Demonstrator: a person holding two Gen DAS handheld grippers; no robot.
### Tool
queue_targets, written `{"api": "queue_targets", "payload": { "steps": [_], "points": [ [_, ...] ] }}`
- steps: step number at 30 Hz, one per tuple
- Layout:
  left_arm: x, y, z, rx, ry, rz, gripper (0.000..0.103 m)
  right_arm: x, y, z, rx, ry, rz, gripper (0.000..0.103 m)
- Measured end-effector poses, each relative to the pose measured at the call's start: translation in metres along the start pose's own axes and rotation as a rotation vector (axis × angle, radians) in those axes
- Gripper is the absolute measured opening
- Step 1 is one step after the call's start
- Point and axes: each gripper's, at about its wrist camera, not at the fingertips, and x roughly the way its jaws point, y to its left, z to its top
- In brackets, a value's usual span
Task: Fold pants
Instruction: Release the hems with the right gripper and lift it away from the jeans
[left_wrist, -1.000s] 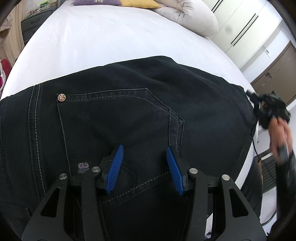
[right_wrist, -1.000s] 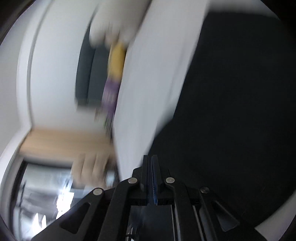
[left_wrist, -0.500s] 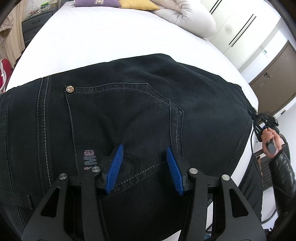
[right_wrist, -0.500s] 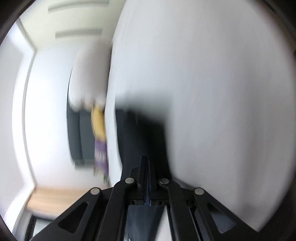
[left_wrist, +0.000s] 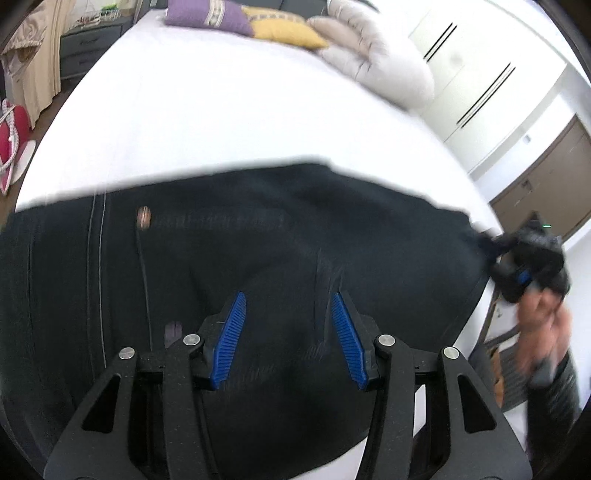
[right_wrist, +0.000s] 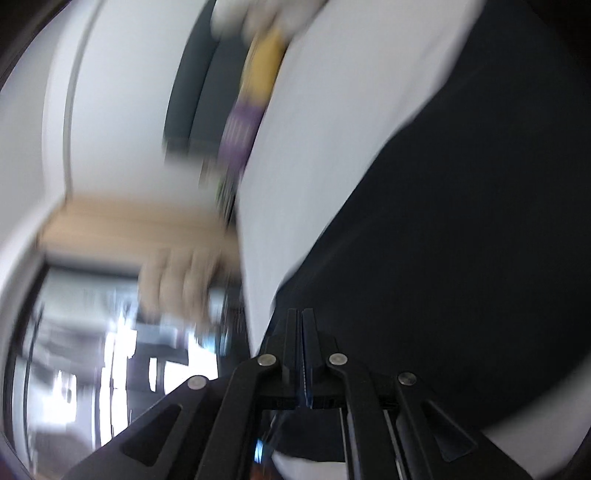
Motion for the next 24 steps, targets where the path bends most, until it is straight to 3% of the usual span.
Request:
{"api": "queue_targets", "payload": {
  "steps": [2,5,7,9,13,16,19,23,24],
  "points": [
    [0.003,0.003,0.015,0.000,-0.005,0.004,0.048,0.055,0.013,-0.018,-0.009,0.117,0.017,0.005],
    [0.023,0.023,0.033,-0.014,0.036,0.059,0.048,0.129,0.005,-0.012,0.062,0.197,0.006,0.005],
    [0.035,0.045,0.034,-0.059,0.075,0.083,0.046,0.152,-0.020,0.015,0.127,0.194,-0.036,0.001],
    [0.036,0.064,0.029,-0.101,0.071,0.031,0.037,0.151,-0.040,0.030,0.202,0.146,0.013,0.000],
    [0.029,0.076,0.020,-0.101,0.046,-0.010,0.034,0.097,-0.059,0.064,0.208,-0.047,-0.008,0.000],
    [0.021,0.084,0.014,-0.115,0.021,-0.026,0.034,0.034,-0.097,0.079,0.311,-0.235,0.006,0.000],
    [0.010,0.090,0.003,-0.133,-0.003,-0.028,0.034,-0.041,-0.119,0.100,0.338,-0.434,-0.065,0.000],
    [-0.007,0.100,-0.008,-0.151,-0.033,0.000,0.034,-0.130,-0.135,0.106,0.404,-0.610,-0.161,0.000],
    [-0.011,0.100,-0.010,-0.157,-0.036,0.014,0.034,-0.151,-0.130,0.100,0.393,-0.646,-0.191,0.006]
  ]
}}
